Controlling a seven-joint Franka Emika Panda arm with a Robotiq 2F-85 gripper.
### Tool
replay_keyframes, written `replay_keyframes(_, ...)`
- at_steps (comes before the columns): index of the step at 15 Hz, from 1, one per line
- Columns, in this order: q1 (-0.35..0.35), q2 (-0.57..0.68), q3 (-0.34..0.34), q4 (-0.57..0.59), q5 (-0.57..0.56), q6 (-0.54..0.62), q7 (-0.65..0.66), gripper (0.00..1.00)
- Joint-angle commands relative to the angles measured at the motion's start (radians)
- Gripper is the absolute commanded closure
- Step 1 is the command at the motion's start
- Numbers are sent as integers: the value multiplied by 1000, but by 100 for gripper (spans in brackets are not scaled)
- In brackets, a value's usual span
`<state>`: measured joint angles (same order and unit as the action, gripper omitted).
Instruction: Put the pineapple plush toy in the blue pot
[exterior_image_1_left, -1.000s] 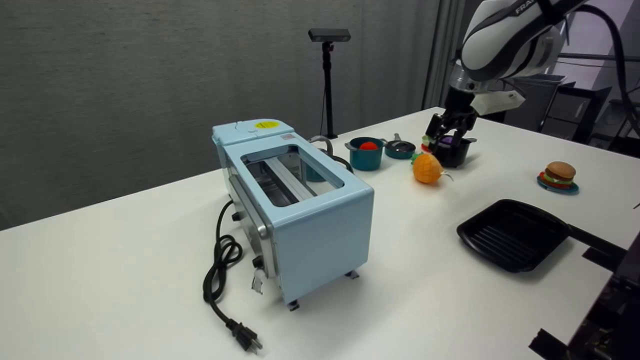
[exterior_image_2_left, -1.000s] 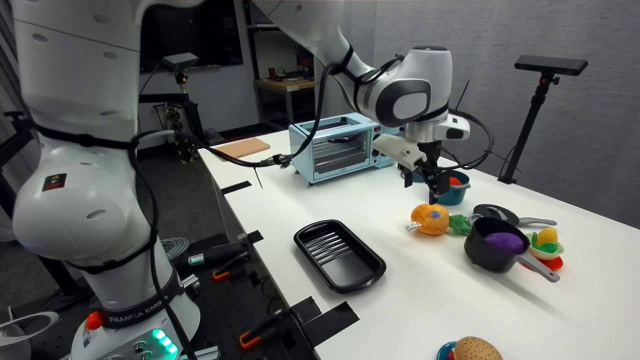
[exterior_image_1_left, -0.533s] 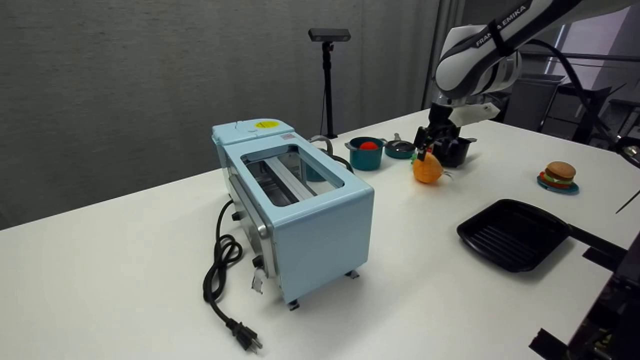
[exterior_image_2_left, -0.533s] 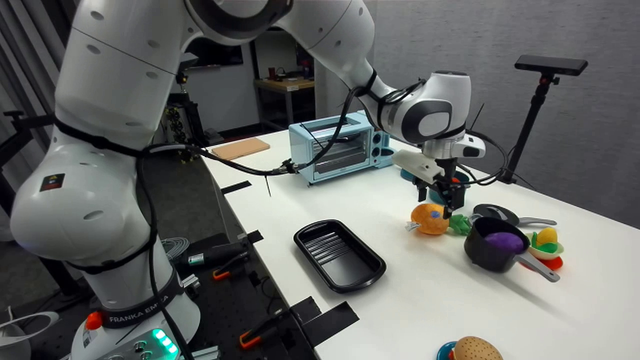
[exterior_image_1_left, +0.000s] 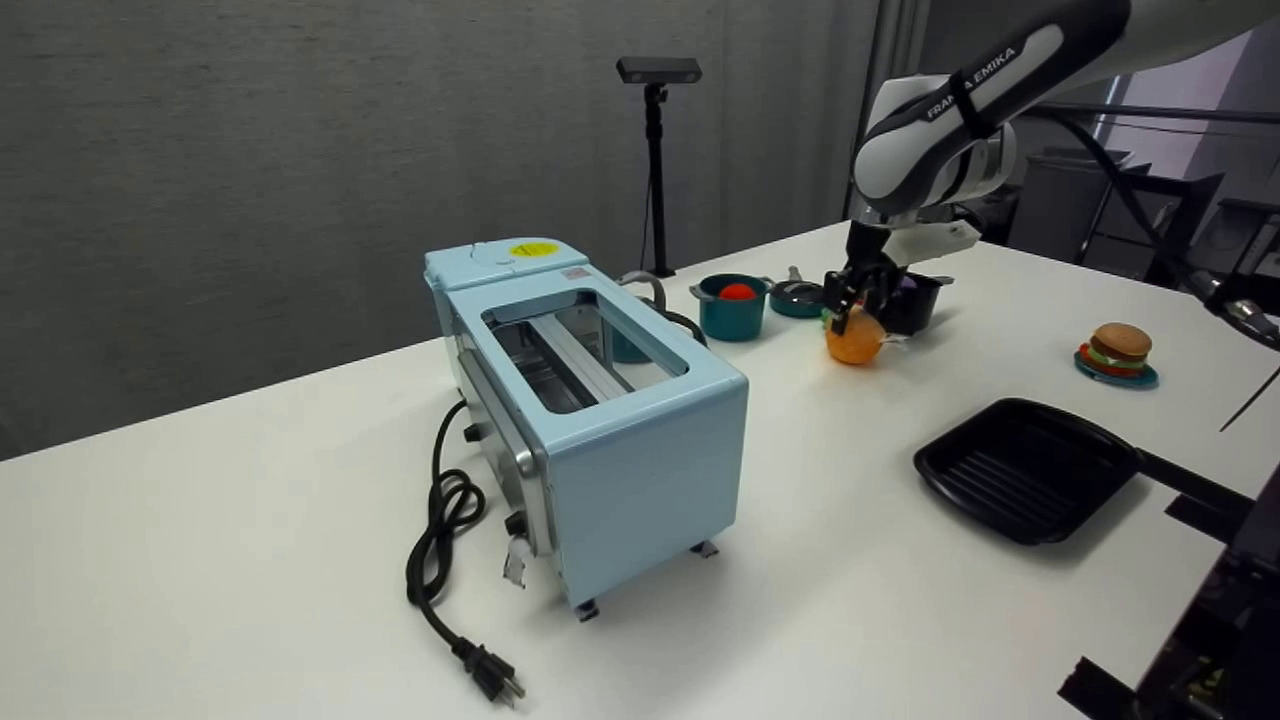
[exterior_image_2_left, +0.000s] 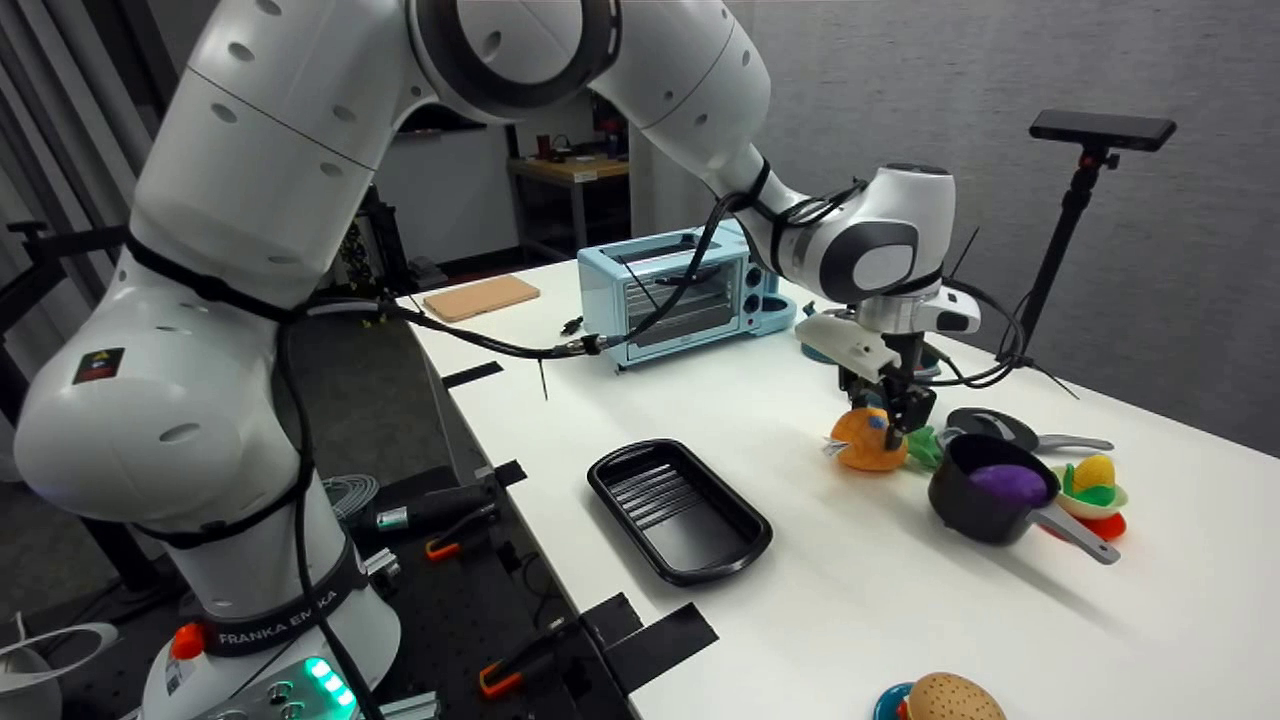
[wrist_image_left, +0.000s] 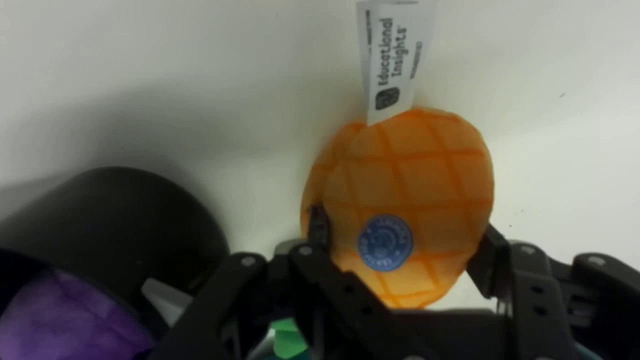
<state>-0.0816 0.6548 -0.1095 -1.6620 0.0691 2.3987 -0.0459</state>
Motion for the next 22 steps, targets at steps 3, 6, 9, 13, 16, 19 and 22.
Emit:
replay_keyframes(3,-63,-39,72,33,19,-69,-92,79)
replay_keyframes(6,-112,-83,133,21,56,-81,-237,98)
replay_keyframes(9,-155,-135,187,5,108,-108,-391,96)
replay_keyframes(13,-180,-204,234,-24,183,-108,-546,97)
replay_keyframes(16,-159,-210,247,-9,228,-71,-570,97)
replay_keyframes(19,-134,-189,256,19,256,-13,-536,97)
replay_keyframes(22,-110,-158,259,48,260,65,-483,97)
